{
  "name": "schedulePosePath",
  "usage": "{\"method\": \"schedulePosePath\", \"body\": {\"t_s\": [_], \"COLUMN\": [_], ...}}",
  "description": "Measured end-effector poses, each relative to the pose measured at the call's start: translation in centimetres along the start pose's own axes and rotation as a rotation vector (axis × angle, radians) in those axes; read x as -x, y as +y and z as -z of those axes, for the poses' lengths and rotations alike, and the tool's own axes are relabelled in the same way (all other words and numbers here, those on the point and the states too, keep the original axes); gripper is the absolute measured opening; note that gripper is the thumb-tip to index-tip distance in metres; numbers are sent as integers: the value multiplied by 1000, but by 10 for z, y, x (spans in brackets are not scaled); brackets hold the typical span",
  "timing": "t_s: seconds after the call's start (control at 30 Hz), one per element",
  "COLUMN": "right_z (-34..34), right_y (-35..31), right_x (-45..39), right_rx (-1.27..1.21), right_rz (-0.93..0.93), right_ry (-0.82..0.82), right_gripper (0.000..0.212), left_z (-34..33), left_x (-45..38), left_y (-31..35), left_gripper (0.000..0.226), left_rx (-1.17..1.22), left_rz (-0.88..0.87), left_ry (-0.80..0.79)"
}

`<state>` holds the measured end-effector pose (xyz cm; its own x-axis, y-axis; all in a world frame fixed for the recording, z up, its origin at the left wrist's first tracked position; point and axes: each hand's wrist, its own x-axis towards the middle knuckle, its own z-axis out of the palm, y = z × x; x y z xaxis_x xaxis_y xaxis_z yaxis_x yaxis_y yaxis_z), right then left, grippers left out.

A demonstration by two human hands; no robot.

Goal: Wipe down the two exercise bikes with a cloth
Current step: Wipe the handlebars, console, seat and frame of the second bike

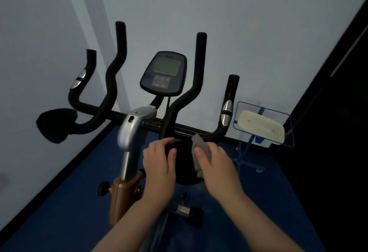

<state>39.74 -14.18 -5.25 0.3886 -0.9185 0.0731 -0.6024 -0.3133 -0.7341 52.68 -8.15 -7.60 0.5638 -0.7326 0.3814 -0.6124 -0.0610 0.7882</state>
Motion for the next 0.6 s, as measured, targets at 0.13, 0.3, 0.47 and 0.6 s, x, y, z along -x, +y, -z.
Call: {"method": "schedulePosePath", "body": {"t_s": [0.13, 0.3, 0.47, 0.6], "right_z": [7, 1, 9, 3], "right_y": [-3, -19, -5, -29], "right_x": [-28, -51, -42, -61], "right_rx": [224, 283, 359, 437], "right_rz": [25, 137, 153, 202], "right_ry": [-178, -222, -284, -309], "right_gripper": [32, 38, 33, 41], "left_z": [-1, -1, -1, -3], "left_x": [12, 14, 18, 20], "left_y": [-6, -4, -2, 0], "left_gripper": [17, 9, 10, 15], "left_rx": [38, 9, 9, 18], "left_rz": [111, 110, 132, 172], "left_ry": [56, 71, 22, 12]}}
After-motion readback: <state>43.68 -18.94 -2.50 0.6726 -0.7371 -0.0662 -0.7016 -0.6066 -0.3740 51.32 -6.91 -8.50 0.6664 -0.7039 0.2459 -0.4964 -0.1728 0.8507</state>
